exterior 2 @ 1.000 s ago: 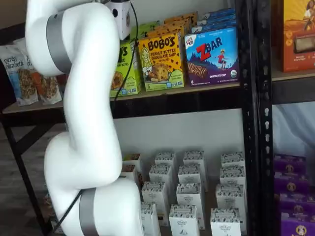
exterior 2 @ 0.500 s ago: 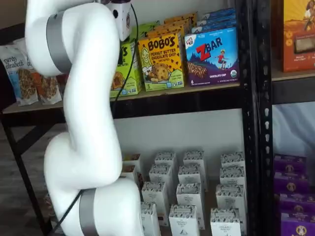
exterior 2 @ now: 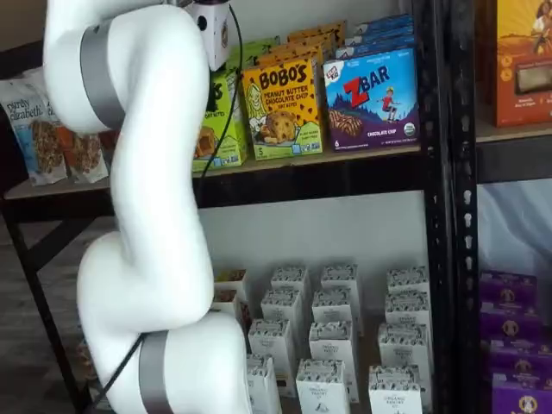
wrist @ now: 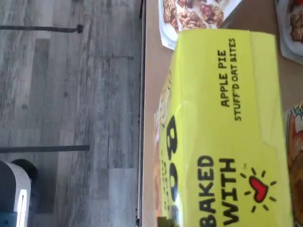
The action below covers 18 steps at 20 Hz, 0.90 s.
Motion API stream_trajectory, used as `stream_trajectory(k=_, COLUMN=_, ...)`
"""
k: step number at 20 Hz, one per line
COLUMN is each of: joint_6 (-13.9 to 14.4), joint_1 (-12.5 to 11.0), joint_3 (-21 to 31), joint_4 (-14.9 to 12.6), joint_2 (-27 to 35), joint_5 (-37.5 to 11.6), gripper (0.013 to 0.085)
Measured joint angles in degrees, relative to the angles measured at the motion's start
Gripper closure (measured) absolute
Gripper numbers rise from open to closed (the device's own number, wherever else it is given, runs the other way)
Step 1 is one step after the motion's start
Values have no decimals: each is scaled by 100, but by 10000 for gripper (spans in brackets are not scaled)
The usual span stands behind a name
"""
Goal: Pick the green box on the top shelf, the fourth from the left
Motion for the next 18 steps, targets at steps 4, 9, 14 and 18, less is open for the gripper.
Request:
stream_trajectory(k=4, joint_6=1, joint_1=-4, joint_3=-22, joint_4=13, joint_2=8, joint_5=42, gripper=610)
stream_trajectory(k=9, joint_6=19, joint_1=11, joint_3=-55, joint_4=10, joint_2=21, joint_5=92, gripper=650)
stream_trajectory(k=14, joint_6=34, joint_1=27, joint_3=-45, joint_4=-2, joint_2=12, joint_5=90, gripper=690)
stream_trajectory(k=18, joint_6=40, joint_1=30, joint_3=-56, joint_4=8, joint_2=17, joint_5=120, gripper=730)
